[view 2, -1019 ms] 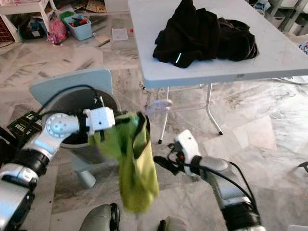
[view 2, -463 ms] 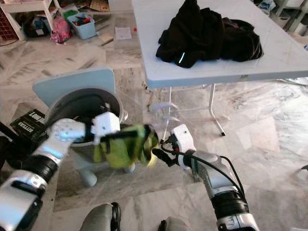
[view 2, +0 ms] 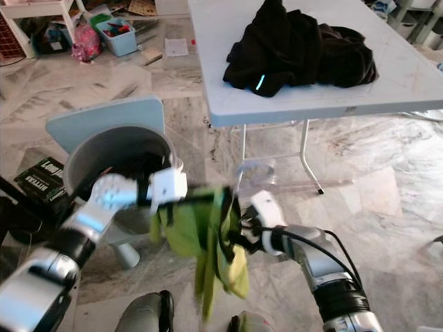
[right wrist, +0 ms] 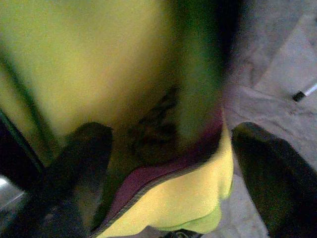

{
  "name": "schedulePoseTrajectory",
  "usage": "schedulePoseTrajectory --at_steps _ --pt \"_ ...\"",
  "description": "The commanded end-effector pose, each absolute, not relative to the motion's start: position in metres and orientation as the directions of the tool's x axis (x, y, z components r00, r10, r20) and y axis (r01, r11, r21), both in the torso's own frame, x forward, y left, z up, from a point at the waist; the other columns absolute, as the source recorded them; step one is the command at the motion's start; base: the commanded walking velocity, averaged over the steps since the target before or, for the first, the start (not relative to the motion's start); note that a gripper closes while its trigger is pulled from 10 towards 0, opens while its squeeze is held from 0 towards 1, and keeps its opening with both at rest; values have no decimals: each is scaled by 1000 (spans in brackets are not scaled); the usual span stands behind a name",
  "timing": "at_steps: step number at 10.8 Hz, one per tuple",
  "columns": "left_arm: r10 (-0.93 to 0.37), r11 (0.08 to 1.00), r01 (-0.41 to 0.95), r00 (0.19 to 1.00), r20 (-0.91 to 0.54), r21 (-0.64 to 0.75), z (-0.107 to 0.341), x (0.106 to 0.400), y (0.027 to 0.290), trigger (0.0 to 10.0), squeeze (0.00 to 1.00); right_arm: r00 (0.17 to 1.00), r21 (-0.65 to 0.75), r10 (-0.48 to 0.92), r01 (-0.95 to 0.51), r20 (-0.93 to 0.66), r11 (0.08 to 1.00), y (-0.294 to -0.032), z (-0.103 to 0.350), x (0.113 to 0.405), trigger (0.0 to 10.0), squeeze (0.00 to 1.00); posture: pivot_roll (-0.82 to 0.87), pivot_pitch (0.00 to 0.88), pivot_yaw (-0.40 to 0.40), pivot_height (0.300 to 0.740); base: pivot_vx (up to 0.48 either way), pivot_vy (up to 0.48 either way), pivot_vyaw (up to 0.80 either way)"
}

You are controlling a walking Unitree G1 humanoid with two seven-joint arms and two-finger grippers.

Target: Hang hanger

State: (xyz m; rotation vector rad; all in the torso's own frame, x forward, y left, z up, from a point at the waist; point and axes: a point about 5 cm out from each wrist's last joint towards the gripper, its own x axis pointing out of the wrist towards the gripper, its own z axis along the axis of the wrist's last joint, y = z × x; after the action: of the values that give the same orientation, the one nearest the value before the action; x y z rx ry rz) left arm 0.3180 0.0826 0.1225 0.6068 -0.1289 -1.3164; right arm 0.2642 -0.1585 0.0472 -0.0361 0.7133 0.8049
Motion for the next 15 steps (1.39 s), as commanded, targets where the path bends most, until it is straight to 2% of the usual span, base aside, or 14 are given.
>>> schedulePoseTrajectory --at_steps 1,2,3,4,6,9,10,12,15 --pt "-930 183 819 324 -175 544 141 327 86 0 0 451 221 655 -695 -606 684 -159 47 260 0 0 -70 109 -10 740 0 0 0" --pt "-908 281 738 411 -78 614 165 340 90 0 0 451 174 624 -706 -638 687 -165 42 258 0 0 -69 107 -16 740 0 0 0" --pt "-900 317 706 435 -34 633 178 345 92 0 0 459 162 612 -700 -644 695 -166 41 259 0 0 -67 106 -20 740 0 0 0" --pt "-894 326 684 447 -23 653 183 348 94 0 0 481 140 596 -691 -644 709 -166 41 262 0 0 -64 104 -24 740 0 0 0" --pt "-889 321 670 456 -30 669 181 349 95 0 0 592 41 497 -616 -634 786 -174 43 280 0 0 -63 99 -27 740 0 0 0" --pt "-880 336 630 475 -5 700 188 352 101 0 0 672 -158 313 -542 -671 825 -203 40 291 0 0 -64 93 -33 740 0 0 0" --pt "-876 339 619 482 -2 708 190 353 105 0 0 708 -199 227 -465 -669 863 -218 38 295 0 0 -62 92 -34 740 0 0 0" --pt "-867 345 597 499 2 724 193 352 118 0 0 783 -297 -21 -211 -622 931 -265 46 302 0 0 -56 89 -35 740 0 0 0" --pt "-866 349 598 500 4 721 190 348 123 0 0 828 -355 -181 -23 -531 935 -292 66 312 0 0 -53 87 -38 740 0 0 0"
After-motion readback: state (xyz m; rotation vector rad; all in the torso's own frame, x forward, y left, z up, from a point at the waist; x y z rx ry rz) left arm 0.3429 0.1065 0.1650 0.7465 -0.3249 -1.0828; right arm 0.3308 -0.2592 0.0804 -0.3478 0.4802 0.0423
